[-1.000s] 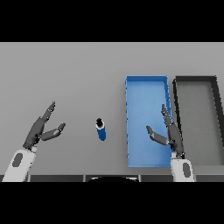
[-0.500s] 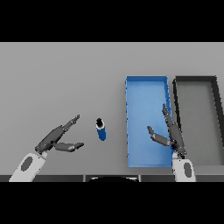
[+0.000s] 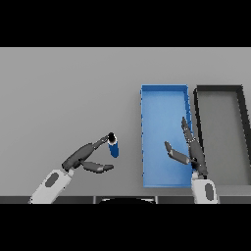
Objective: Pick up the blue pipe and place it into the blue bin.
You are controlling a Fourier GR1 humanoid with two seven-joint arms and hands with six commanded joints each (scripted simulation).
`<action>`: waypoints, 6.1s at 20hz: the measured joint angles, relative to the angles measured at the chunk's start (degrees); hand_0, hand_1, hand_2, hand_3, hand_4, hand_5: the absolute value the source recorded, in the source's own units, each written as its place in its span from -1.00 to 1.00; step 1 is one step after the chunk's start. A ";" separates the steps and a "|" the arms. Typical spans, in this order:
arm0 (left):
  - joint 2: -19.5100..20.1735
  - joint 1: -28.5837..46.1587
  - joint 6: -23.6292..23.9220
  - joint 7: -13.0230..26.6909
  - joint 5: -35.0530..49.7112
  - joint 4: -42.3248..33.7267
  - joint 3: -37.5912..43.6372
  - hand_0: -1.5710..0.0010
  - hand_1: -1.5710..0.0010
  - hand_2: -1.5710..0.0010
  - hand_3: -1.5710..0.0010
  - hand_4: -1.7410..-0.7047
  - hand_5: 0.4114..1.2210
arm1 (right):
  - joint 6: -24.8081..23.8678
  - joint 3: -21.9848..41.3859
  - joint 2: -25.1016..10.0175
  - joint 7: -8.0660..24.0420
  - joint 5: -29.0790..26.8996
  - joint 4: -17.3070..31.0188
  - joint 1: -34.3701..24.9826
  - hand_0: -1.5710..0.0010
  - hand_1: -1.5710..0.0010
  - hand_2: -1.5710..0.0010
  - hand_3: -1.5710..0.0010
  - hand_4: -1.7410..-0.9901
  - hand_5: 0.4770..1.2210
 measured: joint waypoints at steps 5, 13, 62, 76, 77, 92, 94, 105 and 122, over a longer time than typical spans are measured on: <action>-5.38 -3.57 -0.47 -0.10 -0.68 5.80 -1.25 1.00 1.00 1.00 1.00 0.25 -0.93 | 0.36 0.13 0.25 -0.86 -0.23 -0.18 1.03 1.00 1.00 1.00 1.00 0.27 -0.67; -13.03 -6.93 0.11 -5.92 0.22 13.74 -0.48 0.76 0.56 0.39 0.34 -0.06 -0.21 | 0.50 -0.94 -0.49 -0.97 -0.76 0.87 0.31 1.00 1.00 1.00 1.00 0.28 -0.67; -16.02 -11.35 1.93 -1.17 1.17 -0.94 -3.41 -1.00 -1.00 -1.00 -0.83 -0.98 1.00 | 18.14 6.30 -13.11 12.97 -20.20 -19.83 -9.20 1.00 1.00 1.00 1.00 0.18 -0.88; -16.39 -11.67 -0.93 -3.36 2.30 1.47 -2.97 -1.00 -1.00 -1.00 -0.93 -0.98 1.00 | 22.84 17.32 -7.37 25.31 -20.73 -12.13 -30.36 1.00 1.00 1.00 1.00 0.38 -0.90; -16.48 -12.10 -1.32 -3.87 2.47 2.23 -2.61 -1.00 -1.00 -1.00 -0.93 -0.98 1.00 | 22.43 17.81 -6.19 25.98 -20.25 -11.07 -31.24 1.00 1.00 1.00 1.00 0.38 -0.90; -16.44 -11.62 -0.89 -3.96 2.31 -0.43 -2.23 -0.72 -0.71 -0.70 0.33 -0.93 0.97 | 24.52 20.41 -0.94 26.71 -23.95 -4.10 -36.85 -0.71 -0.71 -0.71 -0.61 -0.26 0.11; -16.38 -11.57 -1.10 -4.69 2.58 0.30 -2.07 -0.82 -0.81 -0.81 0.25 -0.96 0.98 | 24.55 20.12 -0.86 24.82 -21.61 -3.52 -36.69 -0.81 -0.82 -0.82 -0.75 -0.24 0.43; -13.33 -14.56 -3.25 -5.74 -0.24 1.34 -4.09 0.20 0.35 0.33 0.73 0.09 0.98 | 28.63 18.91 2.48 24.64 -18.11 -5.93 -34.11 -0.98 -0.98 -0.98 -0.98 -0.31 0.95; -13.22 -12.29 -2.50 3.24 -1.61 1.16 -2.09 0.98 0.99 0.98 0.99 0.66 -0.55 | 30.58 14.85 9.17 26.32 -18.48 -6.68 -32.53 -1.00 -1.00 -1.00 -1.00 -0.34 1.00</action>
